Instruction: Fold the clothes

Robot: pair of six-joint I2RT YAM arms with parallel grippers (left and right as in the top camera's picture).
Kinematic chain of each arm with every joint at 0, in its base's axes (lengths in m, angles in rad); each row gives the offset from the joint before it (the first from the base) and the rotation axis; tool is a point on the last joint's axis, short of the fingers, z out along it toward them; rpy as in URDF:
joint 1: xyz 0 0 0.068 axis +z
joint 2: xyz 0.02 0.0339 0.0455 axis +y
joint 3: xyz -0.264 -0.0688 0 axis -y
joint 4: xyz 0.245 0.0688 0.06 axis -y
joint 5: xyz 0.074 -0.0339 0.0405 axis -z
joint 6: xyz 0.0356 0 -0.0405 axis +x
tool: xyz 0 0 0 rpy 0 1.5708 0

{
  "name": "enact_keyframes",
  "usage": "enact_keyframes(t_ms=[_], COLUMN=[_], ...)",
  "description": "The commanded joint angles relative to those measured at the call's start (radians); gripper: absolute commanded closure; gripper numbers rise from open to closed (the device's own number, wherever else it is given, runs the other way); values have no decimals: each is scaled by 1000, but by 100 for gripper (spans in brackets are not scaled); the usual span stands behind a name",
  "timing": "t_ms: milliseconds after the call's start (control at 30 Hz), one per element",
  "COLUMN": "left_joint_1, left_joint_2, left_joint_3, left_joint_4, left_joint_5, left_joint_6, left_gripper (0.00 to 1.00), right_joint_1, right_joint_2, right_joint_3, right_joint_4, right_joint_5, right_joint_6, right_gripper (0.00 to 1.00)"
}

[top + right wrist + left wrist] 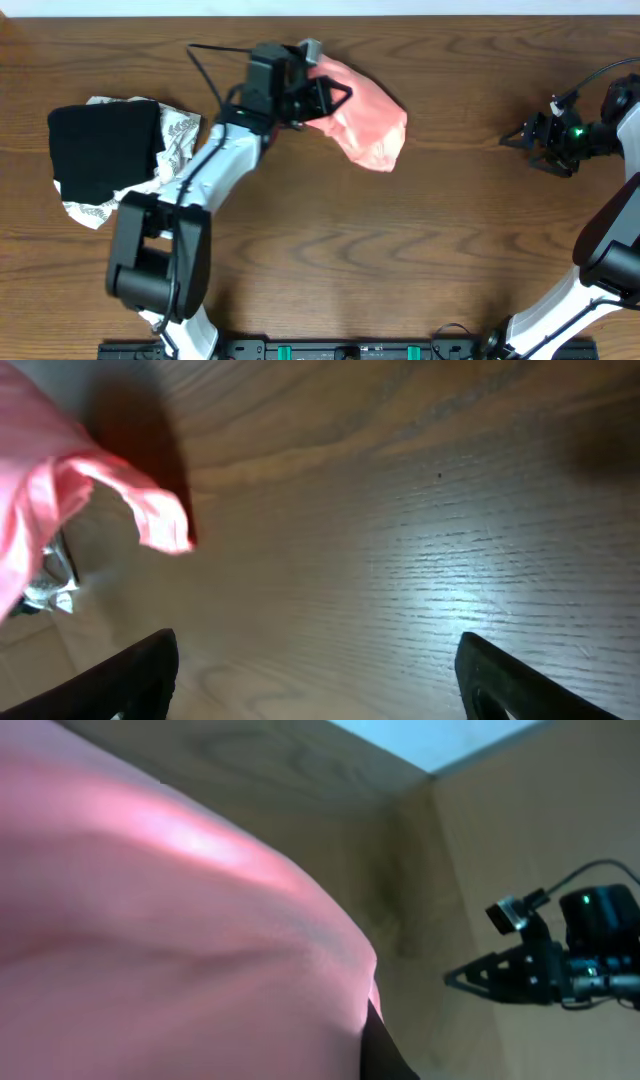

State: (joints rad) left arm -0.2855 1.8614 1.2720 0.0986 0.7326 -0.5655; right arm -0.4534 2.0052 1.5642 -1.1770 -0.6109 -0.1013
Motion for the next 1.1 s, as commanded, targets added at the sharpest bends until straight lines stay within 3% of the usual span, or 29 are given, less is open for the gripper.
enact_keyframes(t_ms=[0, 200, 800, 1067], left_joint_1=[72, 93, -56, -144], left_joint_2=[-26, -26, 44, 117], left_joint_3=[3, 3, 3, 3], left_joint_4=[-10, -42, -42, -23], left_joint_5=[0, -2, -192, -253], left_joint_6=[57, 76, 77, 5], left_gripper=[94, 94, 94, 94], right_joint_1=[2, 2, 2, 2], right_joint_2=[-23, -23, -23, -23], right_joint_3=[18, 18, 18, 18], right_joint_4=[-6, -5, 4, 10], right_joint_5=[-6, -6, -6, -6], right_joint_6=[11, 11, 11, 11], right_gripper=[14, 14, 14, 14])
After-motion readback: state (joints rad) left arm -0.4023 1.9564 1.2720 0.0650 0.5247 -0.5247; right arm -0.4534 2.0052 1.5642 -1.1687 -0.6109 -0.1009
